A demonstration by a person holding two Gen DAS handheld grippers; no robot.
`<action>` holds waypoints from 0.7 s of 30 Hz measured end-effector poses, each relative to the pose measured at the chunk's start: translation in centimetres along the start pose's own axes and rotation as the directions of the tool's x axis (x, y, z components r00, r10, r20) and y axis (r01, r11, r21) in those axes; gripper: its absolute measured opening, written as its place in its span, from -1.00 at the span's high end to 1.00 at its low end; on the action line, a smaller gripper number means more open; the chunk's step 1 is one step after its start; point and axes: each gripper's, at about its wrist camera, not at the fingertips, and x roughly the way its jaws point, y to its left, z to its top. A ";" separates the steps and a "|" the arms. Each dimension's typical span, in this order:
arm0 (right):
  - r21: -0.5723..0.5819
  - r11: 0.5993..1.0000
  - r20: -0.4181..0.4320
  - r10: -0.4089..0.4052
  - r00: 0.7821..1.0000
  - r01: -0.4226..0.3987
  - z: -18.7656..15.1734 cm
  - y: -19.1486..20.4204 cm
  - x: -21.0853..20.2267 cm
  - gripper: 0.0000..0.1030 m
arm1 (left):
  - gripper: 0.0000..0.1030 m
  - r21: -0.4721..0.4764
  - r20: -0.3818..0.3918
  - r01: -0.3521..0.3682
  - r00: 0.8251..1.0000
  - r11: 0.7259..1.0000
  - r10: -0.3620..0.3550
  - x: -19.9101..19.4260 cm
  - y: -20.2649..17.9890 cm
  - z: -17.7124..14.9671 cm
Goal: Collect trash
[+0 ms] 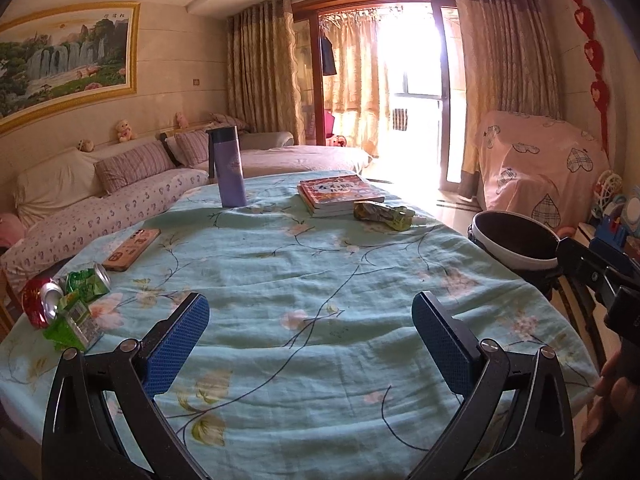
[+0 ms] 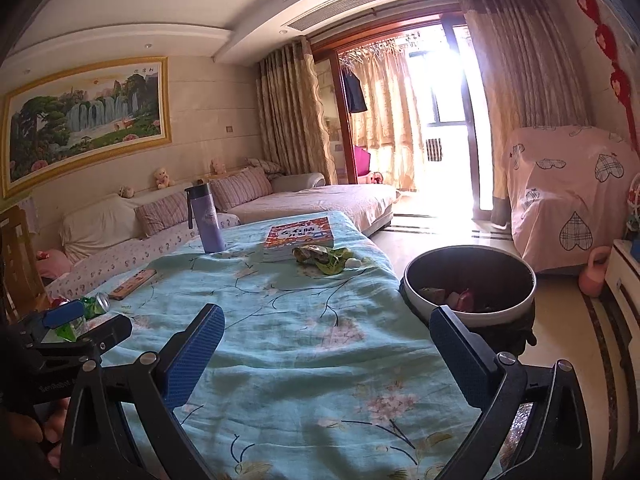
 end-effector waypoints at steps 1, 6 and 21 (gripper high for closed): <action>0.001 1.000 0.000 0.000 1.000 0.000 0.0 -0.1 0.0 -1.00 | -1.00 0.004 0.003 -0.003 1.000 1.000 0.003 -0.2 -0.1 0.0; 0.014 1.000 -0.017 -0.006 1.000 0.007 -0.1 -0.7 0.1 -1.00 | -1.00 0.011 -0.008 -0.010 1.000 1.000 0.010 -0.1 -0.6 -0.1; 0.017 1.000 -0.027 0.004 1.000 -0.004 -0.1 -0.8 0.2 -1.00 | -1.00 -0.001 -0.025 -0.021 0.999 1.000 0.021 0.3 -0.4 -0.1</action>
